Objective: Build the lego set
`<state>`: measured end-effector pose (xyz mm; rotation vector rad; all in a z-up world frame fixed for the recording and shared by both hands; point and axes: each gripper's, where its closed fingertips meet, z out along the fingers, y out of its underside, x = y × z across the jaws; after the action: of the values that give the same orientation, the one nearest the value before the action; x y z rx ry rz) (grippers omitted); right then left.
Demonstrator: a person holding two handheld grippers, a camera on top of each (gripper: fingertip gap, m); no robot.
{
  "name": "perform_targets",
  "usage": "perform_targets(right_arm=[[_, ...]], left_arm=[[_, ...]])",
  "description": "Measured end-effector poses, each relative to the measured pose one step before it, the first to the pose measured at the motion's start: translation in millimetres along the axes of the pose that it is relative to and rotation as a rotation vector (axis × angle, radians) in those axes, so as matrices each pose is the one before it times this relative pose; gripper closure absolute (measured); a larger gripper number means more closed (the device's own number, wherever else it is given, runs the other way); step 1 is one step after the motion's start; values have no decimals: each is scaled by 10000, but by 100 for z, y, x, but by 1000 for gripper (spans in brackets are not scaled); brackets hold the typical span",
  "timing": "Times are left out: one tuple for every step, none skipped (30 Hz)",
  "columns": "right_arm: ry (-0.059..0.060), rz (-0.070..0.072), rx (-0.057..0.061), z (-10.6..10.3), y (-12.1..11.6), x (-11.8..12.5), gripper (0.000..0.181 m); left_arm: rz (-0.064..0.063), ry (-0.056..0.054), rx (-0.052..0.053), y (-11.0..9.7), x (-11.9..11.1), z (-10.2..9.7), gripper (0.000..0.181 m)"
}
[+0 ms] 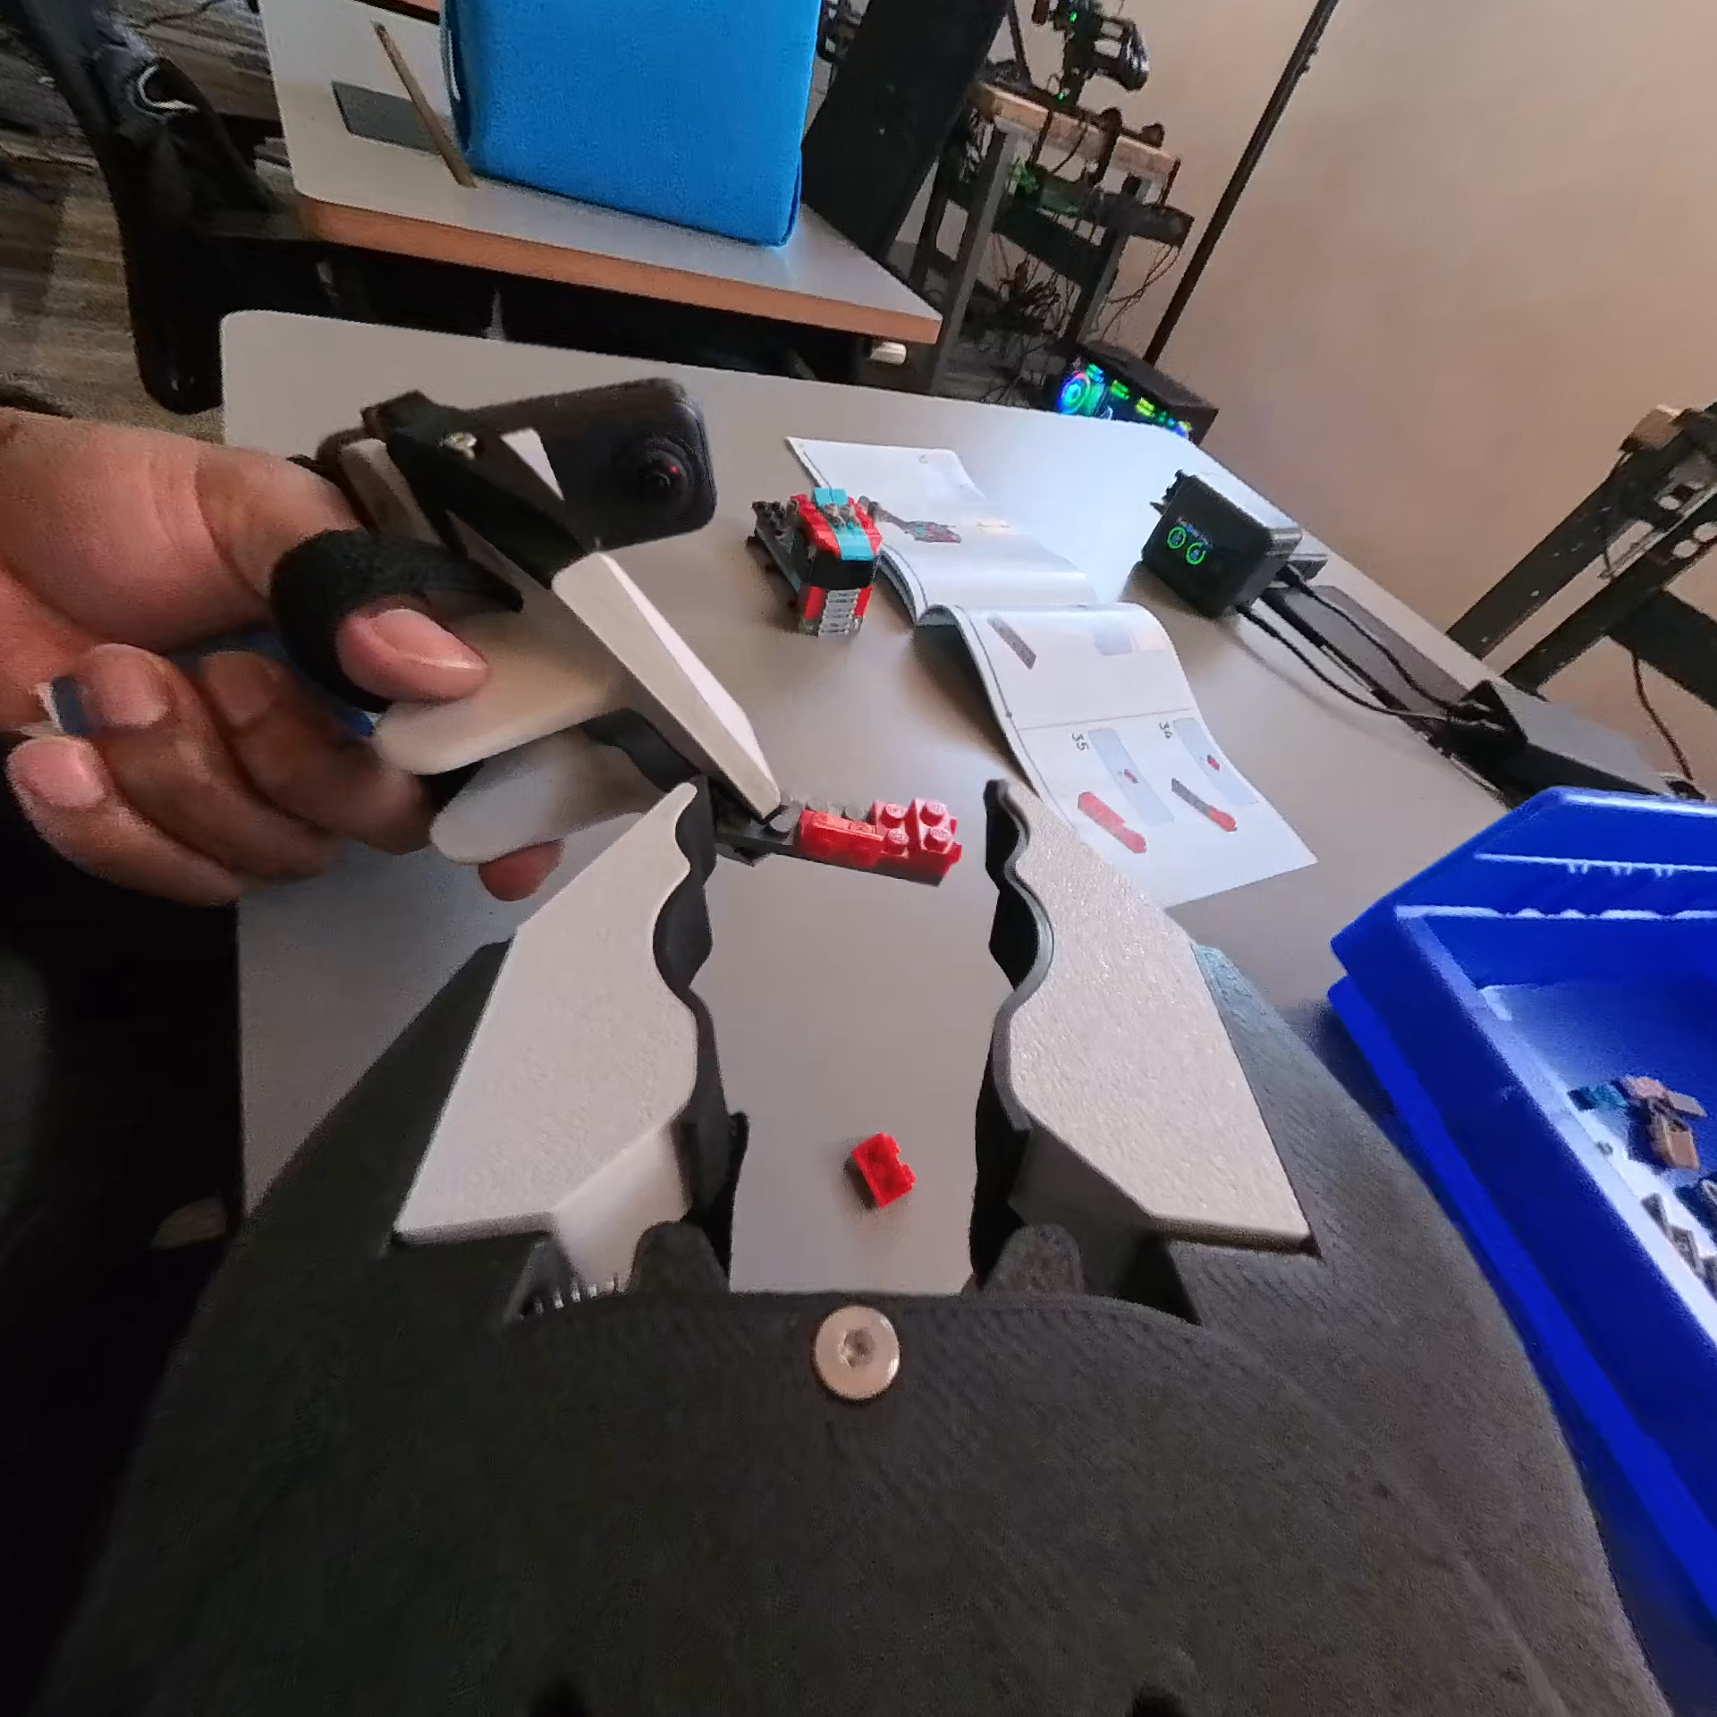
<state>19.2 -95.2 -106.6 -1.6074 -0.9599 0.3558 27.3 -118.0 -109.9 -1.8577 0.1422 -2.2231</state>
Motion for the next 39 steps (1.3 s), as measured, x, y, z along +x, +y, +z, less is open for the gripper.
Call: perform_targets(right_arm=[[2, 30, -53, -119, 159, 1, 121], [50, 18, -34, -33, 157, 11, 122], [66, 53, 25, 41, 82, -7, 123], [62, 81, 66, 57, 10, -20, 124], [48, 58, 67, 81, -16, -47, 126], [61, 14, 40, 92, -6, -26, 127], [52, 0, 30, 77, -15, -9, 127], [19, 8, 24, 51, -24, -27, 128], [2, 16, -1, 17, -15, -11, 128], [-12, -5, -4, -12, 0, -5, 128], [-30, -12, 6, -51, -22, -21, 128], [-27, 16, -12, -47, 16, -11, 127], [-28, 19, 13, -57, -9, -2, 126], [-30, 11, 29, -51, -28, -38, 126], [-32, 17, 29, -37, -32, -44, 126], [-42, 25, 21, -19, -16, -58, 125], [-99, 33, -5, 3, 10, -141, 121], [-347, 46, -62, 106, 61, -567, 111], [-118, 26, -98, 144, 109, -262, 108], [38, -92, -77, 113, 100, -62, 108], [81, -97, -80, 71, 95, 59, 109], [22, -19, 11, 6, -29, 33, 109], [-11, 60, 75, -45, -125, 40, 110], [14, 81, 109, -87, -175, 102, 112], [32, 98, 76, -91, -107, 154, 114], [-30, 86, 59, -86, -81, 74, 114], [-48, 69, 52, -81, -73, 24, 114], [-7, 55, -1, -64, 20, 111, 114], [-50, 47, -43, -43, 109, 67, 112], [-62, 92, -49, -22, 149, 64, 111], [-128, 146, -46, -14, 137, -21, 111], [-138, 141, 14, -12, 33, -66, 111], [-80, 52, 130, -70, -135, -69, 116], [-9, -24, 216, -91, -286, -50, 123], [47, -12, 111, -14, -140, 19, 126], [136, -22, -43, 57, 75, 176, 129], [75, -90, -32, 76, 96, 53, 129], [119, -83, 8, 67, 18, 59, 129], [119, -75, -22, 67, 65, 59, 129]], left_arm=[[-74, 23, 1, 162, -63, 150, 175], [-85, -9, 30, 66, -121, 92, 174], [-73, -35, 44, -21, -125, 35, 175], [-4, -34, 41, -71, -51, -11, 175], [31, -36, 49, -95, -32, -38, 175], [15, -37, 60, -100, -38, -54, 175], [-3, -25, 65, -97, -49, -48, 175], [-5, -6, 49, -77, -12, -47, 175], [7, -3, 27, -48, 7, -28, 175], [24, -10, 20, -8, -1, -15, 175], [21, 0, -2, 29, 18, 20, 175], [15, 9, -10, 53, 26, 21, 175], [15, 5, -15, 52, 16, 28, 175], [24, 21, -29, 58, 49, 23, 175], [17, 26, -34, 55, 51, 10, 175], [4, 32, -32, 38, 45, 9, 176], [-8, 24, -27, 31, 34, 1, 176], [-16, 3, -5, -19, -1, -3, 176], [-23, -3, 23, -68, -29, -26, 176], [-44, 29, -21, -30, 2, -48, 176], [-31, 29, -29, -16, 24, -49, 176], [15, -15, 17, -76, -17, -60, 176], [45, -14, -7, -40, 15, -27, 176], [51, -14, -16, -6, 14, -26, 176], [51, -5, -53, 50, 29, -2, 176], [65, 3, -71, 70, 54, 10, 176], [88, -12, -47, 35, 46, -9, 176], [99, -17, -40, -2, 47, -19, 176], [109, 19, -58, 29, 102, -31, 177], [114, -16, -64, 23, 56, -33, 177], [98, -16, -43, -12, 40, -53, 177], [74, 5, -75, 21, 55, -39, 177], [36, 9, -89, 48, 34, -38, 177], [6, -3, -54, -3, 4, -59, 177], [-15, -2, -17, -52, -27, -71, 177], [-41, 37, -14, -33, 8, -57, 177], [-58, -7, 4, -43, -56, -48, 177], [-47, -34, 46, -85, -94, -39, 177], [-39, -31, 65, -86, -77, -25, 177]])
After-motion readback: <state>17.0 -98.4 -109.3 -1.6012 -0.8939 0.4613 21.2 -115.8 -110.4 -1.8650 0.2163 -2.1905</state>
